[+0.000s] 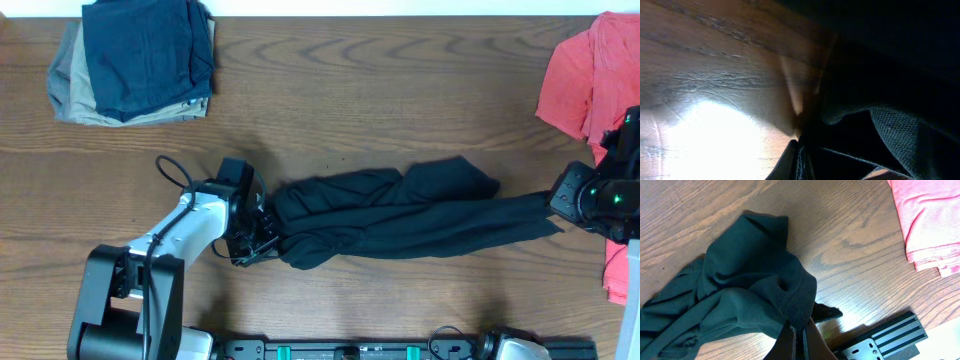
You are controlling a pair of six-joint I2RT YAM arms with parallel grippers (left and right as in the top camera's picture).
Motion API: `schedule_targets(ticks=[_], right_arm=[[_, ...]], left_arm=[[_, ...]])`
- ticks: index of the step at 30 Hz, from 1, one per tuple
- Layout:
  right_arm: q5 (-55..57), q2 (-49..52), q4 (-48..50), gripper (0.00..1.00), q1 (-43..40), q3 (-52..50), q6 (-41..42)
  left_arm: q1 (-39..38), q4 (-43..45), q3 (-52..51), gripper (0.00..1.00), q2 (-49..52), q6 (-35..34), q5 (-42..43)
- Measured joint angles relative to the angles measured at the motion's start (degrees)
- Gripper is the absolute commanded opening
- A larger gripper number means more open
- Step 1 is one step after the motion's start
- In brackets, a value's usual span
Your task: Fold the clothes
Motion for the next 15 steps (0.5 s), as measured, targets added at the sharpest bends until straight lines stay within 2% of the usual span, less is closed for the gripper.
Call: schedule_targets(ticks=[3, 8, 15], right_arm=[[0.0, 0.0, 0.39, 0.01, 0.0, 0.0, 0.0], [-0.72, 0.33, 0.52, 0.01, 0.0, 2.34, -0.02], [-1.44, 0.61, -1.97, 0.01, 0.0, 14.93, -0.68]], left_arm=[[0.0, -2.1, 0.26, 0.06, -0.09, 0.83, -0.02], [0.0, -13.68, 6.45, 0.06, -3.58, 3.87, -0.96], [0.0, -33.88, 30.16, 0.06, -16.28, 6.88, -8.87]])
